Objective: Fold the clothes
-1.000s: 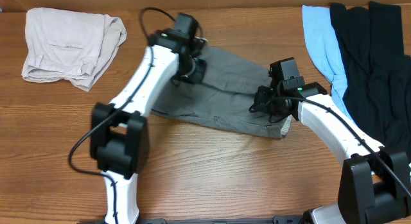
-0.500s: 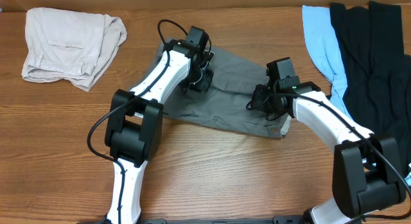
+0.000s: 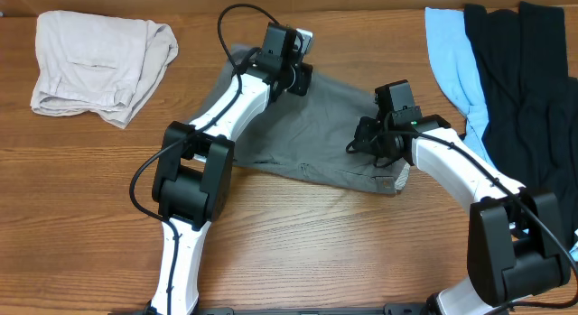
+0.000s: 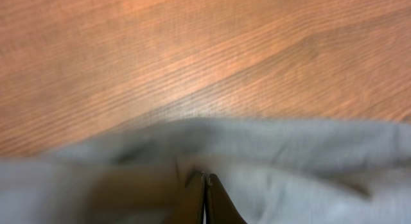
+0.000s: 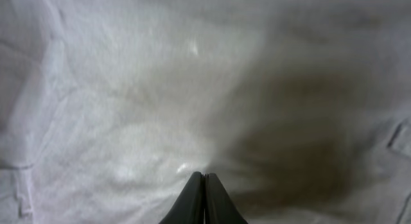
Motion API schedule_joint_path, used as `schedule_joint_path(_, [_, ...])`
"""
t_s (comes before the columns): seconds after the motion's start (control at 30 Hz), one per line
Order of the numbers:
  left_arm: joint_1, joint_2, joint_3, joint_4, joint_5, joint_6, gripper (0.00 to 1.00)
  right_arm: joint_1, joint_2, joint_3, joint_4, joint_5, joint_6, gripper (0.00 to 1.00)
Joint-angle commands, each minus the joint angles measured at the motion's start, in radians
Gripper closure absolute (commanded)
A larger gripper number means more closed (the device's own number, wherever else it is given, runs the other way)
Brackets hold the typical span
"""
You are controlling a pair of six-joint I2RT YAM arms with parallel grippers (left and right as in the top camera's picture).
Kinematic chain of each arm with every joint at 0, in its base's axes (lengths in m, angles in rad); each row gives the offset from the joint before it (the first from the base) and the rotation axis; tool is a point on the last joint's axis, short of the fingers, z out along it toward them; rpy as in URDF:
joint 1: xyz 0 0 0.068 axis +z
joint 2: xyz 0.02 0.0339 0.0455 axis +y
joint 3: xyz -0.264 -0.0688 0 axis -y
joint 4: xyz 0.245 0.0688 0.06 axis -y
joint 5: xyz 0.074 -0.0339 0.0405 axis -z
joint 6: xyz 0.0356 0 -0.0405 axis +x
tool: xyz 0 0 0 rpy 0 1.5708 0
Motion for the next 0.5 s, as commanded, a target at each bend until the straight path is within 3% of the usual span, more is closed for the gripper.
schedule_joint_path(0.0, [0.003,0.009,0.002,0.017,-0.008,-0.015,0.95,-0.004,0.002,0.0,0.029,0.069,0.021,0.96])
schedule_joint_path(0.1, [0.007,0.008,0.003,-0.013,-0.032,-0.019,0.94,-0.011,0.008,0.0,0.06,0.124,0.023,0.95])
schedule_joint_path(0.2, [0.027,-0.002,0.036,-0.14,-0.039,-0.034,0.88,-0.033,0.023,0.0,0.051,0.137,0.049,0.89])
schedule_joint_path(0.3, [0.052,-0.024,0.106,-0.344,-0.042,-0.02,0.67,-0.064,0.024,0.0,0.003,0.083,0.105,0.82])
schedule_joint_path(0.37, [0.078,-0.045,0.178,-0.511,-0.042,0.014,0.42,-0.08,0.017,0.0,0.001,-0.017,0.107,0.77])
schedule_joint_path(0.47, [0.105,-0.055,0.257,-0.659,-0.041,0.022,0.3,-0.082,0.004,0.0,0.0,-0.061,0.125,0.72])
